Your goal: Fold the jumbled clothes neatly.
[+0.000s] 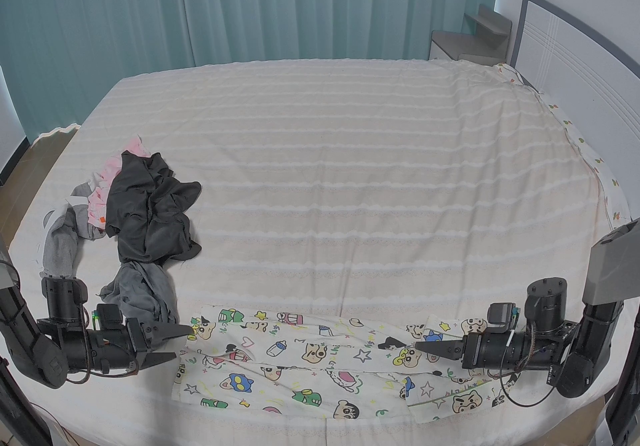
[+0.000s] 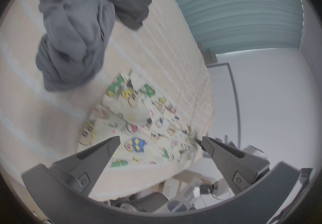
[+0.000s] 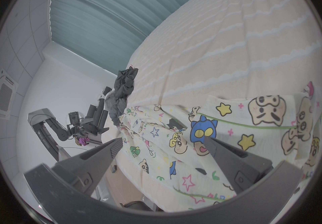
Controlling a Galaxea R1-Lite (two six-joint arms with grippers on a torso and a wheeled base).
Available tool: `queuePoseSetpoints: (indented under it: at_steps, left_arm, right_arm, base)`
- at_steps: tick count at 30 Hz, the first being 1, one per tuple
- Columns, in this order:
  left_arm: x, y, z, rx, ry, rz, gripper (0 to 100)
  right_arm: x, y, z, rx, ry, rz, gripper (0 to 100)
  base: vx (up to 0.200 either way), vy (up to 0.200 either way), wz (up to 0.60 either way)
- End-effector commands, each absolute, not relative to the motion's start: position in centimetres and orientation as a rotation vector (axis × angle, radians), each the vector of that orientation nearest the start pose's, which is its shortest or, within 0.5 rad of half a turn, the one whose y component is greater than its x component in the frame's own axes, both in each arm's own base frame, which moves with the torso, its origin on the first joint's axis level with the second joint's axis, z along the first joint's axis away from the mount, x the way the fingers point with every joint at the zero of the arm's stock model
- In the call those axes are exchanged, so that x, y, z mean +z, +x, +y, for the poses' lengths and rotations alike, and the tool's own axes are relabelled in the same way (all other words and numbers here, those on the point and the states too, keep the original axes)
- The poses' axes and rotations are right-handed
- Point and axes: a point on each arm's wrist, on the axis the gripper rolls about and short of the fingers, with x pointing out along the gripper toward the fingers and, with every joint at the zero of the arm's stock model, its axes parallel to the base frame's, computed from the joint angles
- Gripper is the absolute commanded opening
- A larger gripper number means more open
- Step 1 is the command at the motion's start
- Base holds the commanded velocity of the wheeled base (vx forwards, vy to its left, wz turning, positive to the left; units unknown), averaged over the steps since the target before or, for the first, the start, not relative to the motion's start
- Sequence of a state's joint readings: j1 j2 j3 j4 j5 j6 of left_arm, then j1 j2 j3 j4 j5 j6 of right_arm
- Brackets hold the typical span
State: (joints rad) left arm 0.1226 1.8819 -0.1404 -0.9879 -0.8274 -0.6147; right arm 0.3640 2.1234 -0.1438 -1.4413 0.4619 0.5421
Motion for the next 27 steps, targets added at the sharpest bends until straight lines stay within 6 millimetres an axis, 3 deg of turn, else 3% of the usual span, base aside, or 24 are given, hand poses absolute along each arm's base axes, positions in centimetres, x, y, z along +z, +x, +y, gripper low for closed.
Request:
queuePoseSetpoints:
  at_steps: [1,4,13,27]
  left_arm:
    - [5.7,22.5,-1.1,-0.201,-0.749,0.720,100]
    - [4.4,22.7,-2.9,-0.198,-0.655,0.775,100]
    - [1.5,24.5,-4.0,-0.226,-0.485,0.842,100]
    - [0.8,26.0,-4.2,-0.263,-0.402,0.825,100]
  right_arm:
    - [4.0,20.0,7.0,0.579,0.616,0.660,100]
    - [3.8,20.3,6.1,0.534,0.653,0.662,100]
    - [3.8,20.4,6.0,0.530,0.654,0.660,100]
    - [3.8,20.4,6.0,0.530,0.655,0.662,100]
  base:
    - [0.000,0.000,0.00]
    - [0.000,0.000,0.00]
    - [0.000,0.000,0.00]
    - [0.000,0.000,0.00]
